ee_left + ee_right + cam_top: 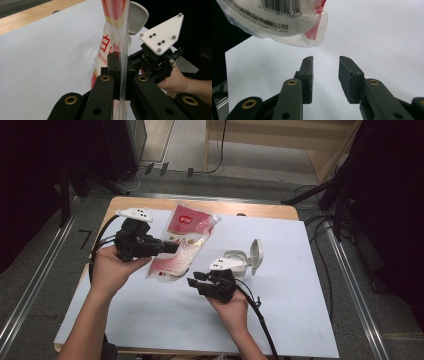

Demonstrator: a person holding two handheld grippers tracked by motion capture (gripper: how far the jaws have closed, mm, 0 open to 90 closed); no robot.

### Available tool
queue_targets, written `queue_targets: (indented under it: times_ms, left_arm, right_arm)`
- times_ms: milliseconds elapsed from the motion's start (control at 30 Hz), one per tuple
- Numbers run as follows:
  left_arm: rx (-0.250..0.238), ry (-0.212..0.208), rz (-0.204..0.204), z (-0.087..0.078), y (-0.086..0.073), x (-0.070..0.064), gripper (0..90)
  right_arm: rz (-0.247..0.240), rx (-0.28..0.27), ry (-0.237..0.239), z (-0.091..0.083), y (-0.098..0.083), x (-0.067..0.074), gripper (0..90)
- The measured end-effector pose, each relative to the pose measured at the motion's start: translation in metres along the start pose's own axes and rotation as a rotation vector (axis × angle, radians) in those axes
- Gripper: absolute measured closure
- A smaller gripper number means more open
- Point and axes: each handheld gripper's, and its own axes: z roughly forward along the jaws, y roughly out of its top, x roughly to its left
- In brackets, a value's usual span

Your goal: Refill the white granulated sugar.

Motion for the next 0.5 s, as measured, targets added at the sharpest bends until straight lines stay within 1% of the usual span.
queue_targets:
  times_ms: [33, 67, 100, 133, 167, 233, 267, 300, 333, 367, 400, 433, 467, 500]
  left_arm:
    - [0.000, 0.000, 0.000, 0.000, 0.000, 0.000, 90.0]
    - [-0.012, 0.013, 0.007, -0.002, -0.001, 0.002, 90.0]
    - [-0.012, 0.013, 0.007, -0.002, -0.001, 0.002, 90.0]
    - [-0.021, 0.023, -0.003, -0.003, -0.002, 0.006, 90.0]
    - [-0.025, 0.028, -0.007, -0.003, -0.002, 0.007, 90.0]
    - [-0.029, 0.032, -0.012, -0.003, -0.003, 0.009, 90.0]
    - [-0.033, 0.037, -0.015, -0.003, -0.004, 0.012, 90.0]
    - [-0.031, 0.049, -0.022, -0.002, -0.005, 0.014, 90.0]
    - [-0.028, 0.059, -0.026, -0.001, -0.005, 0.016, 90.0]
    - [-0.026, 0.068, -0.033, 0.001, -0.006, 0.017, 90.0]
    - [-0.026, 0.068, -0.033, 0.001, -0.006, 0.017, 90.0]
    - [-0.017, 0.074, -0.032, 0.003, -0.007, 0.021, 90.0]
    - [-0.025, 0.069, -0.034, 0.005, -0.008, 0.024, 90.0]
    - [-0.027, 0.066, -0.029, 0.006, -0.009, 0.026, 90.0]
  right_arm:
    - [-0.005, 0.004, 0.004, -0.001, 0.001, -0.001, 64.3]
    - [-0.014, 0.004, 0.010, -0.003, 0.001, -0.002, 64.0]
    - [-0.018, 0.008, 0.024, -0.004, 0.002, -0.004, 63.1]
    - [-0.016, 0.016, 0.064, -0.005, 0.003, -0.007, 63.3]
    - [-0.009, 0.022, 0.077, -0.005, 0.003, -0.008, 63.3]
    - [-0.011, 0.031, 0.081, -0.005, 0.003, -0.008, 63.3]
    - [-0.022, 0.042, 0.079, -0.006, 0.003, -0.008, 63.3]
    - [-0.061, 0.052, 0.083, -0.007, 0.003, -0.008, 63.0]
    - [-0.067, 0.051, 0.083, -0.007, 0.003, -0.008, 62.8]
    - [-0.082, 0.048, 0.098, -0.008, 0.003, -0.009, 62.2]
    - [-0.082, 0.048, 0.098, -0.008, 0.003, -0.009, 62.2]
    - [-0.070, 0.046, 0.122, -0.010, 0.004, -0.010, 60.7]
    - [-0.066, 0.046, 0.130, -0.011, 0.005, -0.011, 59.4]
    - [-0.053, 0.045, 0.150, -0.012, 0.005, -0.011, 59.2]
